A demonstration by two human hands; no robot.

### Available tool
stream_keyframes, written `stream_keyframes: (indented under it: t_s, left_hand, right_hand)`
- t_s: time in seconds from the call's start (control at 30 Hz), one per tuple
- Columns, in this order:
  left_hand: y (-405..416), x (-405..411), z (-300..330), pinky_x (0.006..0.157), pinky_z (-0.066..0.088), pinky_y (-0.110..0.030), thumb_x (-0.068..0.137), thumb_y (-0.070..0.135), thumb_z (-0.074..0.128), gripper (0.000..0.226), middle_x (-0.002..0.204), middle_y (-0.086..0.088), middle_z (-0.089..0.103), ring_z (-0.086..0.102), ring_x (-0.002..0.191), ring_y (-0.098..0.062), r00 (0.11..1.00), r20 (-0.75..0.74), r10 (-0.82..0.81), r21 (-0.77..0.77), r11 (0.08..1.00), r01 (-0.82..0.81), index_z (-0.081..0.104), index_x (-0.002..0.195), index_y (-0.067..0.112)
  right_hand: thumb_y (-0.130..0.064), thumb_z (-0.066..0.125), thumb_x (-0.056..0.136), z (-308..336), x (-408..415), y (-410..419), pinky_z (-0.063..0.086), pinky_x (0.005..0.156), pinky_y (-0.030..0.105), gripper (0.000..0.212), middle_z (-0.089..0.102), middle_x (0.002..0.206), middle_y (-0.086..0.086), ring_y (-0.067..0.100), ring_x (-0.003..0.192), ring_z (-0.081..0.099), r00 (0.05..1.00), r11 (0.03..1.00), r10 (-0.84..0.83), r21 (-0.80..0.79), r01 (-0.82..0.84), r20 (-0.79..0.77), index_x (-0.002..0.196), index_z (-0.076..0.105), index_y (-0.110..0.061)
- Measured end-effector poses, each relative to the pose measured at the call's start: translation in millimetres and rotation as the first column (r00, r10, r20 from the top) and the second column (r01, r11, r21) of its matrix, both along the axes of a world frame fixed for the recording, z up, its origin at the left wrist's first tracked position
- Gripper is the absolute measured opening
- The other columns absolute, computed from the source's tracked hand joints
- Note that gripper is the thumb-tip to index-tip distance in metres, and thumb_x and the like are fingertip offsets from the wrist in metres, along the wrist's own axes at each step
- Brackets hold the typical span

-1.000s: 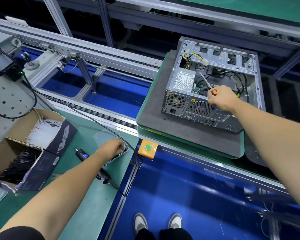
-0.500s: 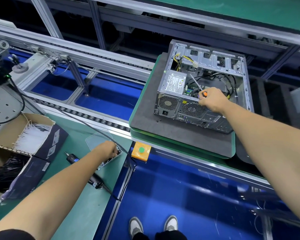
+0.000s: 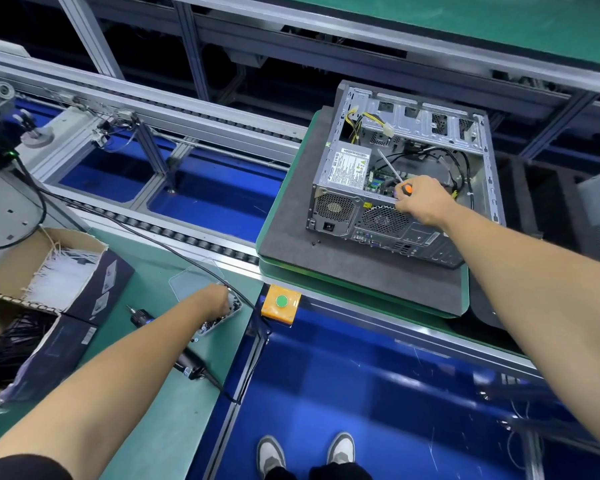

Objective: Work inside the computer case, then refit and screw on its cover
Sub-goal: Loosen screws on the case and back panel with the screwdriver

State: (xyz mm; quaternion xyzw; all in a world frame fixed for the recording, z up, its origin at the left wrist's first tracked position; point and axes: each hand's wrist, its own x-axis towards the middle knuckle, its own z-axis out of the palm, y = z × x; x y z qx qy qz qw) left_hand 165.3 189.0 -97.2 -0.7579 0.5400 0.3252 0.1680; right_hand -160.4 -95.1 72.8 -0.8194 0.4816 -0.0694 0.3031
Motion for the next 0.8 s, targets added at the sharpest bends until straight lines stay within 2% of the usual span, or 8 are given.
stream_keyframes:
  t_s: [0.13,0.37,0.47,0.53,0.63,0.7,0.8]
  left_hand:
    - [4,2,-4,0.064,0.035,-0.032,0.088,0.000,0.043,0.032,0.065,-0.004,0.034,0.041,0.075,-0.023,1.000,-0.004,0.015,-0.019,1.000,-0.015,0.032,0.060,0.012]
    - [9,15,-5,0.066,0.032,-0.032,0.092,0.002,0.043,0.035,0.066,-0.004,0.033,0.035,0.072,-0.023,0.998,-0.043,0.045,-0.015,0.999,-0.046,0.031,0.062,0.015]
    - [11,25,0,0.064,0.030,-0.031,0.094,0.003,0.043,0.036,0.066,-0.004,0.032,0.029,0.066,-0.021,0.992,-0.109,0.065,-0.032,0.997,-0.068,0.031,0.063,0.018]
    - [14,31,3,0.064,0.030,-0.029,0.092,0.002,0.045,0.037,0.063,-0.003,0.030,0.027,0.065,-0.021,0.973,-0.200,0.115,-0.049,0.991,-0.127,0.032,0.062,0.019]
    - [19,42,6,0.065,0.040,-0.028,0.098,0.008,0.051,0.034,0.063,-0.003,0.046,0.039,0.063,-0.020,0.906,-0.360,0.222,-0.042,0.966,-0.254,0.050,0.064,0.015]
    - [21,47,7,0.065,0.043,-0.028,0.101,0.013,0.054,0.027,0.072,-0.007,0.058,0.048,0.066,-0.019,0.833,-0.465,0.300,-0.037,0.933,-0.357,0.064,0.077,0.007]
    - [19,49,14,0.064,0.044,-0.028,0.103,0.021,0.058,0.024,0.076,-0.006,0.060,0.050,0.067,-0.015,0.686,-0.622,0.377,-0.037,0.861,-0.506,0.066,0.090,0.002]
  right_hand:
    - [0.003,0.058,0.076,-2,0,-1,0.020,0.059,0.035,0.026,0.032,0.056,0.006,0.021,0.061,0.023,1.000,1.000,-0.003,-0.009,0.003,-0.004,0.061,0.040,-0.009]
    - [0.003,0.059,0.077,-2,1,-2,0.020,0.061,0.036,0.028,0.031,0.059,0.007,0.021,0.063,0.023,1.000,1.000,0.000,-0.002,0.000,-0.007,0.061,0.039,-0.010]
    - [0.003,0.058,0.077,-1,2,-1,0.020,0.061,0.036,0.034,0.031,0.057,0.006,0.021,0.064,0.023,1.000,1.000,0.004,-0.007,-0.004,-0.014,0.059,0.034,-0.013]
    - [0.003,0.058,0.077,-2,2,-1,0.021,0.062,0.036,0.030,0.032,0.058,0.007,0.021,0.064,0.024,1.000,1.000,-0.006,-0.002,0.006,-0.015,0.060,0.037,-0.012]
    - [0.003,0.058,0.077,-3,1,-3,0.023,0.062,0.036,0.024,0.034,0.060,0.008,0.021,0.064,0.026,1.000,1.000,-0.012,0.002,0.012,-0.017,0.063,0.042,-0.009]
    - [0.003,0.059,0.077,-3,1,-3,0.022,0.062,0.036,0.025,0.033,0.058,0.007,0.022,0.064,0.025,1.000,1.000,0.002,-0.006,-0.002,-0.018,0.063,0.042,-0.008]
    - [0.003,0.059,0.076,-2,0,-4,0.022,0.061,0.036,0.027,0.032,0.056,0.006,0.022,0.063,0.025,1.000,1.000,0.006,-0.010,-0.006,-0.018,0.061,0.040,-0.009]
